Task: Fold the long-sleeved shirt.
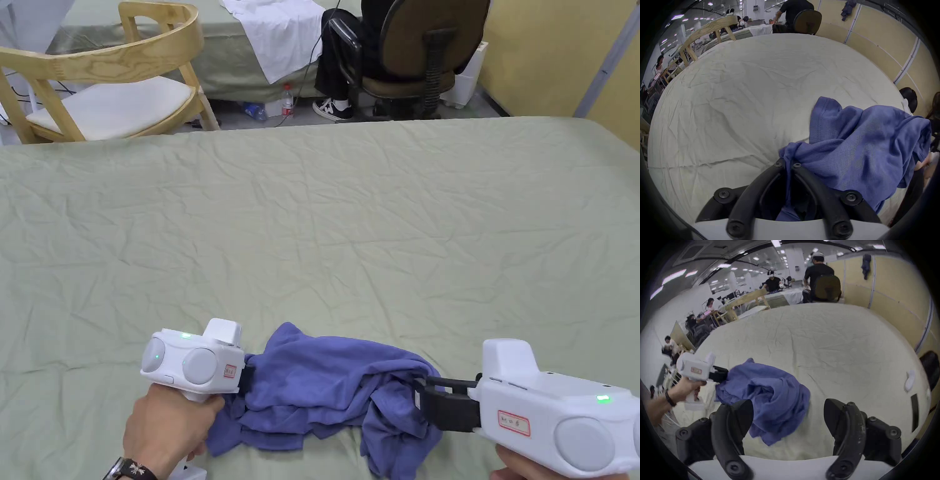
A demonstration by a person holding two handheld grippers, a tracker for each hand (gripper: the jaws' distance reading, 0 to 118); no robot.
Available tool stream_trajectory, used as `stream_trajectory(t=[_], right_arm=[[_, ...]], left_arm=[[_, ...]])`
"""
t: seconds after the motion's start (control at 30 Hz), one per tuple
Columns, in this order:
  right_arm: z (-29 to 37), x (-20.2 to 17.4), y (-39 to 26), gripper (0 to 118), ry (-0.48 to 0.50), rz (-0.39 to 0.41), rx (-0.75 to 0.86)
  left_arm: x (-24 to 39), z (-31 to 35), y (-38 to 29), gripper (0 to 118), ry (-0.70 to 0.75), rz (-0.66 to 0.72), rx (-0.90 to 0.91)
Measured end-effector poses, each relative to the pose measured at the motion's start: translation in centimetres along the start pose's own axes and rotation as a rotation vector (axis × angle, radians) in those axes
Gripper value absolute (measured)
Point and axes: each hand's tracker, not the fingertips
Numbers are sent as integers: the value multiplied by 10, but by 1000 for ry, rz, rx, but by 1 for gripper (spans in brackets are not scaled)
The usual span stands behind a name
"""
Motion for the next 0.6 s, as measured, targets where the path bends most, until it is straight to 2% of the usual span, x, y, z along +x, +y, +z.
stream_trajectory(t=[0.07, 0.13, 0.17, 0.23, 0.27, 0.33, 0.37, 0.47, 0.5, 0.6], right_arm=[[-13, 3, 1, 89, 45, -34, 5], [-24, 0, 0, 76, 17, -16, -9], [-27, -2, 0, 65, -14, 1, -19], [-33, -3, -4, 17, -37, 12, -8], [-32, -1, -6, 11, -32, 4, 8], [-29, 3, -5, 9, 36, -79, -23], [-26, 3, -5, 9, 57, -68, -19], [-3, -13, 0, 9, -33, 64, 62], [7, -17, 3, 9, -47, 74, 99], [36, -22, 18, 9, -4, 63, 177]], left_arm=[[0, 0, -1, 5, 2, -3, 2], [2, 0, -3, 5, 7, -8, 9], [2, 1, -3, 5, 8, -8, 12], [4, 2, -6, 5, 14, -10, 22], [4, 3, -6, 5, 17, -10, 28], [2, 12, -7, 5, 19, 17, 56], [2, 18, -7, 5, 18, 16, 60], [2, 47, -6, 5, 26, 2, 121], [1, 62, -6, 5, 28, -2, 156], [1, 117, -2, 5, 34, 1, 249]])
